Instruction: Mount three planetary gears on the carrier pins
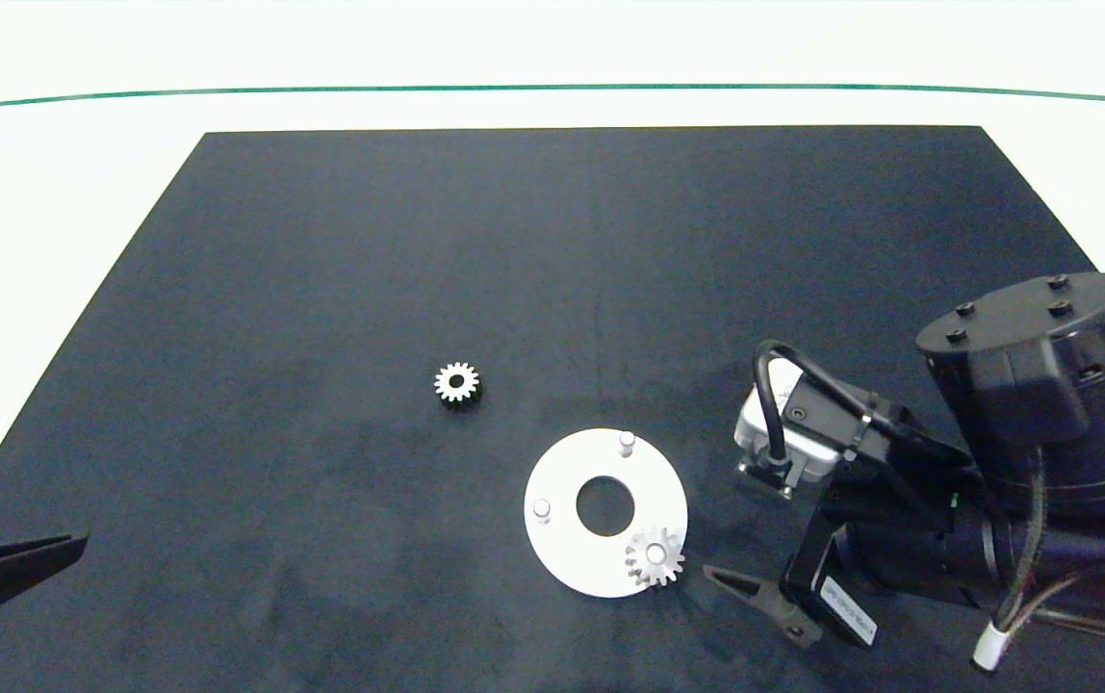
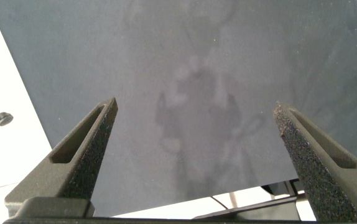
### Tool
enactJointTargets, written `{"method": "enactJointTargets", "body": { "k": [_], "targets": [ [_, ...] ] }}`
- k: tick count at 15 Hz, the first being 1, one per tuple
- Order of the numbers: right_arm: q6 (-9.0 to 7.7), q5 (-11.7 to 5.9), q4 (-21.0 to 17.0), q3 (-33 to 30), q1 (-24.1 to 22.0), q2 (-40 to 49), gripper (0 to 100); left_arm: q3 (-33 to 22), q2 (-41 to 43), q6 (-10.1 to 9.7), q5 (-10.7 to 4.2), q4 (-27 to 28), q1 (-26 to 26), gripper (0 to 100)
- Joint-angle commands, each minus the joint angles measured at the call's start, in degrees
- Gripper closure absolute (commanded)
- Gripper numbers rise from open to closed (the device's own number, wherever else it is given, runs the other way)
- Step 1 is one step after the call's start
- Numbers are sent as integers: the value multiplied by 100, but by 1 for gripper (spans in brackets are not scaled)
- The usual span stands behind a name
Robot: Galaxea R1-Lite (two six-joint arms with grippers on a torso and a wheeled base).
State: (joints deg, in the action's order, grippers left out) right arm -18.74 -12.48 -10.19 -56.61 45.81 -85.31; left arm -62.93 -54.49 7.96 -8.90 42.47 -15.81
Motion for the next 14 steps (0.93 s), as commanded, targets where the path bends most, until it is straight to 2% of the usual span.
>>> {"method": "enactJointTargets", "body": {
  "k": [1,7,8,9,12,14],
  "targets": [
    [-7,0,-9,-219,-450,111,0,0,-9,4,-7,24,-1,0],
    [2,27,-79,-597,-1153,85,0,0,0,4,-7,24,-1,0],
    [37,27,-79,-623,-1189,76,0,0,0,4,-7,24,-1,0],
    [195,27,-88,-737,-1233,58,0,0,0,4,-7,24,-1,0],
    [239,27,-220,-966,-1408,6,0,0,9,4,-7,24,-1,0],
    [388,27,-352,-1168,-1461,-82,0,0,18,4,-7,24,-1,0]
  ]
}}
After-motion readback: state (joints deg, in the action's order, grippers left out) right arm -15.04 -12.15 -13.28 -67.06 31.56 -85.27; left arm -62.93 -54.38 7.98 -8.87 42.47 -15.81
